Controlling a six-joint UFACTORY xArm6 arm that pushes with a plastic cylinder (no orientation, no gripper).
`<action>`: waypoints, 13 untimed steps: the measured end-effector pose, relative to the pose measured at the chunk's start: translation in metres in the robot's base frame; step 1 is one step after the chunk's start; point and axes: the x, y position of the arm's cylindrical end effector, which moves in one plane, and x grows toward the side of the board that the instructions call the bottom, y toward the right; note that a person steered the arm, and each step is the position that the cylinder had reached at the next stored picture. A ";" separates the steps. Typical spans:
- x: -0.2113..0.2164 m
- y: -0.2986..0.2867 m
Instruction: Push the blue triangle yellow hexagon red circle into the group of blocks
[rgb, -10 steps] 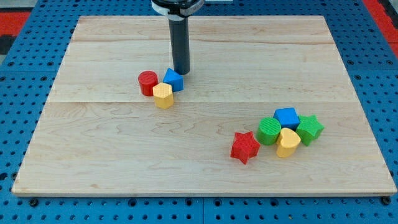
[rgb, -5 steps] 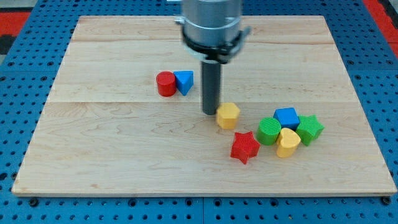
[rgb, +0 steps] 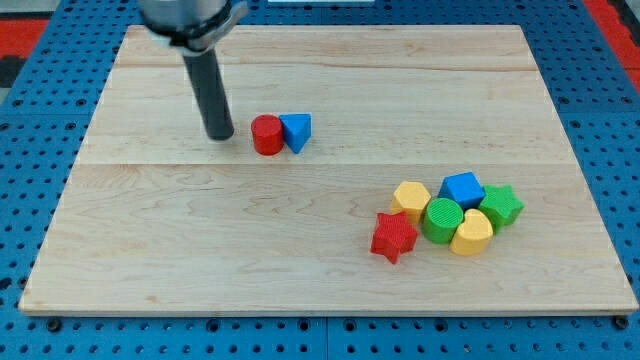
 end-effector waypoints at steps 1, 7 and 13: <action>0.007 0.032; 0.030 0.040; -0.011 0.097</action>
